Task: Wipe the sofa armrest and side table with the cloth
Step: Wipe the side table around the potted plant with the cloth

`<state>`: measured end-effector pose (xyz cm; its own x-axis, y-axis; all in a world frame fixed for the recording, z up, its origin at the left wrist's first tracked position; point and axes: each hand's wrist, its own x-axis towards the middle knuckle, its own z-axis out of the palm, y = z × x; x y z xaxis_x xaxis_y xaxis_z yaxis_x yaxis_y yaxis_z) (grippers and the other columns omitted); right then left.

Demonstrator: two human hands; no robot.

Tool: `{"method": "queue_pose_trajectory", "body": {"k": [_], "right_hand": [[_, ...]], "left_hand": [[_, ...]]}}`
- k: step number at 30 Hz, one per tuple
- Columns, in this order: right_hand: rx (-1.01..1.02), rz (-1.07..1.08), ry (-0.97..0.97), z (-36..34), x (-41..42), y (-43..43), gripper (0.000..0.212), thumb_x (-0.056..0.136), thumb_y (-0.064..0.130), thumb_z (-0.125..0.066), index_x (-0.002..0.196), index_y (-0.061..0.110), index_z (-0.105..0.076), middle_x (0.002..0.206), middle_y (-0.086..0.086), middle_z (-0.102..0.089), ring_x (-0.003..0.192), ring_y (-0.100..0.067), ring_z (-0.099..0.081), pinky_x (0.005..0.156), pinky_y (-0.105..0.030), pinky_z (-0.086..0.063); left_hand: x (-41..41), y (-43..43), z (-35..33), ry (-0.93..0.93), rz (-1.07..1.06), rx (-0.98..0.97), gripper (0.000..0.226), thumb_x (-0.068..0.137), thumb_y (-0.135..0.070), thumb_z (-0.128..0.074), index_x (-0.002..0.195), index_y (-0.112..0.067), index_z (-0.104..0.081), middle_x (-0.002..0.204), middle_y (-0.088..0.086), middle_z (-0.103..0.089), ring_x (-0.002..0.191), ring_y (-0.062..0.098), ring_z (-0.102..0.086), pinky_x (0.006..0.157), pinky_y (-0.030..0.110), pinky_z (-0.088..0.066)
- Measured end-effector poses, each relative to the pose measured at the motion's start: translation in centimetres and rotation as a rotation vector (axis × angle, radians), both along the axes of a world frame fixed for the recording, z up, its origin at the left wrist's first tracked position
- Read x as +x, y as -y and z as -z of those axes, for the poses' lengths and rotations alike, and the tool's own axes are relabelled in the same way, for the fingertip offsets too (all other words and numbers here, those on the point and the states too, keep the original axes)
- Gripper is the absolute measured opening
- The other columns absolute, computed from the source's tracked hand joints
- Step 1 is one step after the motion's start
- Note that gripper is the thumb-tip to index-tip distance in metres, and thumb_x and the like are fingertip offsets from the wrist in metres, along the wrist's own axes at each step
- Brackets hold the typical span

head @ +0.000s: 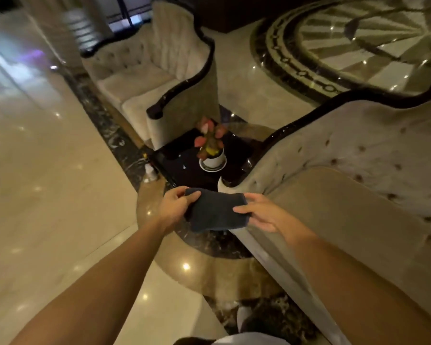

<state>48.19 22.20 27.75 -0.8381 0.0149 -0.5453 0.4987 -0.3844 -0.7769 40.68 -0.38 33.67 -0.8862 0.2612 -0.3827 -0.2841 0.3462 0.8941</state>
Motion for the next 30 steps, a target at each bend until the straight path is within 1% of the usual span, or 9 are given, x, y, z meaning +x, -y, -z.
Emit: {"method": "queue_pose_trajectory", "body": {"k": [3,8,13,16,18,20,23,28,30], "right_hand": [[-0.055,-0.056,0.014,2.1,-4.3,1.5,0.042,0.084,-0.005,-0.07,0.125,0.003,-0.064,0.116,-0.009,-0.074,0.107,-0.021,-0.071,0.079,-0.026,-0.058],[-0.179,-0.026,0.052,5.3,-9.8,4.9,0.055,0.076,0.008,-0.081,0.128,0.012,-0.062,0.129,-0.013,-0.068,0.119,-0.03,-0.065,0.086,-0.038,-0.058],[-0.065,0.182,0.145,8.2,-14.6,9.3,0.039,0.091,0.005,-0.068,0.125,0.02,-0.056,0.136,-0.013,-0.059,0.124,-0.036,-0.057,0.084,-0.046,-0.057],[-0.061,0.356,0.229,8.8,-17.1,11.8,0.037,0.093,0.004,-0.066,0.124,0.022,-0.059,0.132,-0.012,-0.061,0.121,-0.035,-0.059,0.096,-0.054,-0.054],[-0.055,0.468,0.28,10.4,-19.4,13.5,0.035,0.094,0.007,-0.065,0.125,0.024,-0.061,0.128,-0.009,-0.065,0.117,-0.033,-0.062,0.094,-0.053,-0.055],[0.005,0.533,0.326,12.2,-21.6,14.9,0.029,0.096,0.01,-0.064,0.12,0.025,-0.063,0.124,-0.008,-0.068,0.112,-0.03,-0.066,0.091,-0.048,-0.057],[0.1,0.569,0.397,14.3,-24.0,16.1,0.024,0.096,0.006,-0.062,0.116,0.018,-0.063,0.124,-0.012,-0.067,0.113,-0.031,-0.065,0.099,-0.05,-0.053],[0.223,0.546,0.523,20.6,-29.8,14.2,0.04,0.097,0.012,-0.062,0.136,0.015,-0.052,0.136,-0.007,-0.059,0.122,-0.027,-0.056,0.107,-0.054,-0.046],[0.303,0.517,0.553,24.1,-32.6,12.3,0.042,0.098,0.014,-0.061,0.138,0.014,-0.05,0.137,-0.009,-0.057,0.125,-0.029,-0.054,0.109,-0.051,-0.044]], "left_hand": [[-3.5,2.2,1.6,0.085,-0.016,0.03,0.011,0.09,-0.029,-0.067,0.08,-0.03,-0.071,0.077,-0.004,-0.072,0.075,0.013,-0.067,0.057,0.027,-0.053],[-10.0,4.9,6.0,0.187,0.099,0.051,0.012,0.098,-0.03,-0.055,0.103,-0.024,-0.064,0.103,0.003,-0.067,0.094,0.019,-0.067,0.081,0.04,-0.061],[-18.5,6.6,10.7,0.321,0.179,0.039,0.018,0.1,-0.024,-0.052,0.115,-0.019,-0.06,0.113,0.011,-0.061,0.109,0.032,-0.06,0.096,0.053,-0.052],[-22.9,7.1,12.4,0.554,0.186,0.137,0.021,0.093,-0.017,-0.063,0.113,-0.012,-0.065,0.111,0.013,-0.069,0.103,0.029,-0.068,0.087,0.043,-0.058],[-26.1,7.6,13.9,0.599,0.252,0.136,0.02,0.088,-0.008,-0.067,0.108,-0.007,-0.067,0.105,0.014,-0.073,0.094,0.029,-0.072,0.078,0.039,-0.06],[-28.7,7.5,15.2,0.592,0.286,0.093,0.019,0.087,0.002,-0.064,0.105,-0.004,-0.065,0.101,0.015,-0.072,0.094,0.032,-0.069,0.081,0.042,-0.058],[-31.4,7.1,18.1,0.555,0.287,-0.01,0.02,0.088,0.011,-0.056,0.09,-0.007,-0.064,0.084,0.009,-0.069,0.081,0.026,-0.065,0.073,0.039,-0.055],[-37.8,2.9,25.7,0.532,0.294,-0.146,0.028,0.089,0.011,-0.052,0.088,-0.014,-0.066,0.086,0.008,-0.068,0.082,0.026,-0.066,0.065,0.036,-0.056],[-40.0,0.8,29.8,0.505,0.269,-0.179,0.027,0.088,0.01,-0.055,0.089,-0.015,-0.066,0.085,0.005,-0.067,0.088,0.028,-0.066,0.071,0.038,-0.057]]}}
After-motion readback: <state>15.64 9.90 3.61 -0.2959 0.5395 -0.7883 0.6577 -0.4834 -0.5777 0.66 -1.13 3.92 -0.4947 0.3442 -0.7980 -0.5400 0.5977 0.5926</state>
